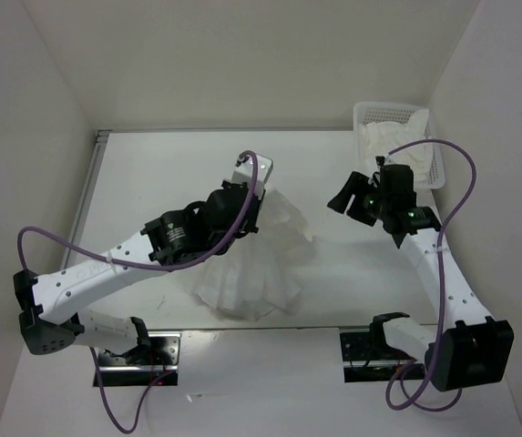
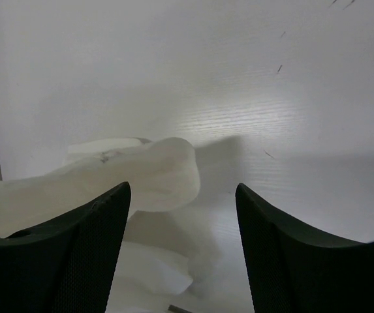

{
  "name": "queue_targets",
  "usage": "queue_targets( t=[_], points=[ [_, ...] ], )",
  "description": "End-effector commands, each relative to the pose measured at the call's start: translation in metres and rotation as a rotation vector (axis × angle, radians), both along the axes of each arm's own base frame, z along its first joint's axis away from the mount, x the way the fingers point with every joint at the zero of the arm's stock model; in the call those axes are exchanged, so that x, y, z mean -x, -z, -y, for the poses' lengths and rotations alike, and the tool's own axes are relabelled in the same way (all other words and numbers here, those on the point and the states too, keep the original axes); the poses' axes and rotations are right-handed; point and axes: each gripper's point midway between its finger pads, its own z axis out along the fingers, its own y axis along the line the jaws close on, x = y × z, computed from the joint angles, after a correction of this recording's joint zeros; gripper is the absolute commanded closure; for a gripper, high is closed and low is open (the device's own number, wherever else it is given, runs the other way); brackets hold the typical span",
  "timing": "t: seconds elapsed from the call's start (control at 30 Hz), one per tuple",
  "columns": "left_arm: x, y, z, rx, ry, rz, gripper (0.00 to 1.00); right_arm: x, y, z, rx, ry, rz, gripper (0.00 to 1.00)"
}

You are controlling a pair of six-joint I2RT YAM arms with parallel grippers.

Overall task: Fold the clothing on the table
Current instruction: Flatten the skirt out

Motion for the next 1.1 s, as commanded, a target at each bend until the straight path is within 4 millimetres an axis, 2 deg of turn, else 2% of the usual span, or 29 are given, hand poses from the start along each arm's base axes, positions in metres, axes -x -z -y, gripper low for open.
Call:
queue_targets(
  t=[0.0,0.03,0.2,0.43,0.5,0.57,0.67,0.73,0.77,0.8,0.83,0.87,0.9,0.93,1.0,1.03,1.07],
  points=[
    [0.002,-0.021,-0.008,0.093,-0.018,0.029,1.0,-0.007,0.001,-0.005,-0.05,0.009,0.004,0.3],
    [0.002,-0.021,-0.008,0.093,-0.018,0.029,1.0,-0.006,0.015,-0.008,-0.046,0.001,-0.036,0.31],
    [0.001,-0.023,-0.007,0.101,-0.018,0.033,1.0,-0.005,0.04,-0.023,-0.102,-0.038,-0.122,0.31],
    [0.003,-0.031,-0.005,0.122,0.005,0.042,1.0,-0.022,0.049,-0.047,-0.127,-0.08,-0.154,0.32],
    [0.004,-0.036,-0.006,0.138,0.005,0.05,1.0,-0.023,0.062,-0.057,-0.125,-0.097,-0.2,0.33],
    [0.005,-0.039,-0.008,0.146,0.005,0.055,1.0,-0.026,0.065,-0.069,-0.12,-0.128,-0.21,0.34],
    [0.003,-0.038,-0.012,0.146,-0.004,0.056,1.0,-0.023,0.092,-0.077,-0.099,-0.135,-0.288,0.36],
    [0.003,-0.038,-0.013,0.146,-0.004,0.056,1.0,-0.021,0.102,-0.082,-0.099,-0.141,-0.31,0.37],
    [0.004,-0.043,-0.014,0.162,-0.004,0.064,1.0,-0.016,0.112,-0.089,-0.106,-0.167,-0.339,0.41],
    [0.004,-0.043,-0.014,0.162,-0.004,0.064,1.0,-0.014,0.11,-0.096,-0.117,-0.191,-0.334,0.46],
    [0.003,-0.042,-0.018,0.16,-0.013,0.064,1.0,-0.009,0.116,-0.097,-0.123,-0.2,-0.357,0.53],
    [0.002,-0.043,-0.017,0.168,-0.013,0.069,1.0,-0.006,0.118,-0.101,-0.126,-0.215,-0.369,0.65],
    [0.002,-0.043,-0.017,0.168,-0.013,0.069,1.0,-0.006,0.118,-0.101,-0.126,-0.215,-0.369,0.85],
    [0.001,-0.043,-0.022,0.169,-0.023,0.071,1.0,-0.011,0.104,-0.094,-0.098,-0.181,-0.327,1.0],
    [0.001,-0.041,-0.025,0.157,-0.032,0.068,1.0,-0.022,0.075,-0.084,-0.055,-0.134,-0.243,1.0],
    [0.002,-0.042,-0.028,0.157,-0.032,0.068,1.0,-0.027,0.046,-0.071,-0.012,-0.084,-0.172,1.0],
    [0.004,-0.046,-0.03,0.167,-0.032,0.074,1.0,-0.028,0.032,-0.066,0.007,-0.067,-0.141,1.0]
  ],
)
